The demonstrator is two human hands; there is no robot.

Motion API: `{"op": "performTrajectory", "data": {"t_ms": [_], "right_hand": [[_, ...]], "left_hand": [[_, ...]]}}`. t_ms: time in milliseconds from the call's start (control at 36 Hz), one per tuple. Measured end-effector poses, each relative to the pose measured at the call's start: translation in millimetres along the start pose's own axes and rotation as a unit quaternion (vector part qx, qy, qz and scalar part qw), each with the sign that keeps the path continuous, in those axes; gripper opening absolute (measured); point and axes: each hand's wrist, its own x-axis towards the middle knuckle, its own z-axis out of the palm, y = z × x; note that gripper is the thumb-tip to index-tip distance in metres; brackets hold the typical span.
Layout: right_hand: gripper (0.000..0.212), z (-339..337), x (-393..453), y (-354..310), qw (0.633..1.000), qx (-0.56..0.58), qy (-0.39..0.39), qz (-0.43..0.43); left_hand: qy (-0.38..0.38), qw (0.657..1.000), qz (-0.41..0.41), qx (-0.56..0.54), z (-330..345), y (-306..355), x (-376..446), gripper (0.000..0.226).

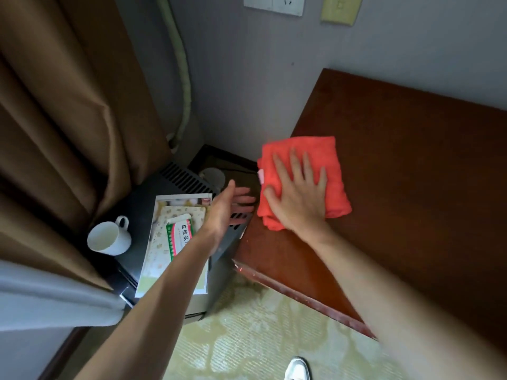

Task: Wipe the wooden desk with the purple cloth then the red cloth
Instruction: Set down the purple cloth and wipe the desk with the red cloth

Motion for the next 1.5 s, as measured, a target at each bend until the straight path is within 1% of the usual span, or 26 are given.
{"op": "performTrajectory", "data": {"t_ms": [56, 139, 194, 306, 361, 389, 444, 528, 556, 611, 694, 778, 833, 917, 1000, 1111, 1278, 1389, 1500], "right_hand": [[0.074, 2, -46, -23, 1.0, 0.008, 0.001, -0.025], [0.075, 6, -104, -52, 0.999, 0.012, 0.003, -0.034], [0.076, 9, -125, -56, 0.999, 0.013, 0.003, -0.029], [0.076, 9, -121, -40, 0.998, 0.029, 0.031, -0.048], [0.075, 10, -109, -32, 0.998, 0.03, 0.038, -0.041], [0.075, 11, -103, -27, 0.998, 0.026, 0.039, -0.035], [0.074, 10, -83, -12, 0.999, 0.019, 0.035, -0.025], [0.075, 1, -32, 21, 1.0, 0.013, 0.023, -0.011], [0.077, -2, -11, 33, 1.0, 0.009, 0.023, -0.004], [0.08, -7, 30, 57, 1.0, 0.0, 0.016, 0.006], [0.084, -12, 90, 87, 1.0, -0.007, 0.017, 0.004], [0.087, -13, 148, 110, 1.0, -0.011, 0.026, -0.006], [0.084, -12, 182, 123, 0.999, -0.014, 0.028, -0.017], [0.072, -11, 233, 141, 1.0, -0.012, 0.016, -0.023], [0.07, -16, 271, 156, 1.0, -0.013, 0.011, -0.011], [0.069, -15, 287, 161, 1.0, -0.012, 0.017, -0.021], [0.064, -20, 268, 175, 0.999, -0.016, 0.01, -0.032], [0.065, -22, 240, 189, 1.0, -0.02, 0.019, 0.013], [0.067, -24, 186, 190, 0.999, -0.022, 0.015, 0.039]], "left_hand": [[0.026, 1.0, 0.008, 0.007, 2, -1, -11, 0.052], [0.097, 0.99, 0.038, 0.091, 5, -5, -31, 0.038], [0.112, 0.982, 0.072, 0.137, 5, -12, -44, 0.029], [0.142, 0.958, 0.144, 0.201, 2, -22, -49, 0.034], [0.153, 0.949, 0.157, 0.228, 6, -23, -47, 0.036], [0.153, 0.949, 0.16, 0.224, 10, -21, -48, 0.031], [0.153, 0.951, 0.18, 0.198, 19, -18, -48, 0.022], [0.161, 0.946, 0.213, 0.182, 35, -13, -38, 0.013], [0.16, 0.947, 0.211, 0.184, 41, -11, -33, 0.013], [0.158, 0.941, 0.21, 0.212, 55, -9, -18, 0.02], [0.144, 0.917, 0.219, 0.301, 76, 0, 7, 0.036], [0.164, 0.883, 0.211, 0.386, 97, 14, 33, 0.047], [0.184, 0.861, 0.216, 0.422, 108, 19, 42, 0.049], [0.213, 0.828, 0.227, 0.467, 114, 15, 47, 0.051], [0.224, 0.811, 0.233, 0.487, 116, 15, 50, 0.051], [0.223, 0.806, 0.226, 0.5, 116, 18, 55, 0.052], [0.214, 0.815, 0.215, 0.494, 117, 19, 52, 0.053], [0.208, 0.827, 0.21, 0.479, 116, 21, 52, 0.054], [0.193, 0.846, 0.2, 0.455, 114, 20, 50, 0.055]]}}
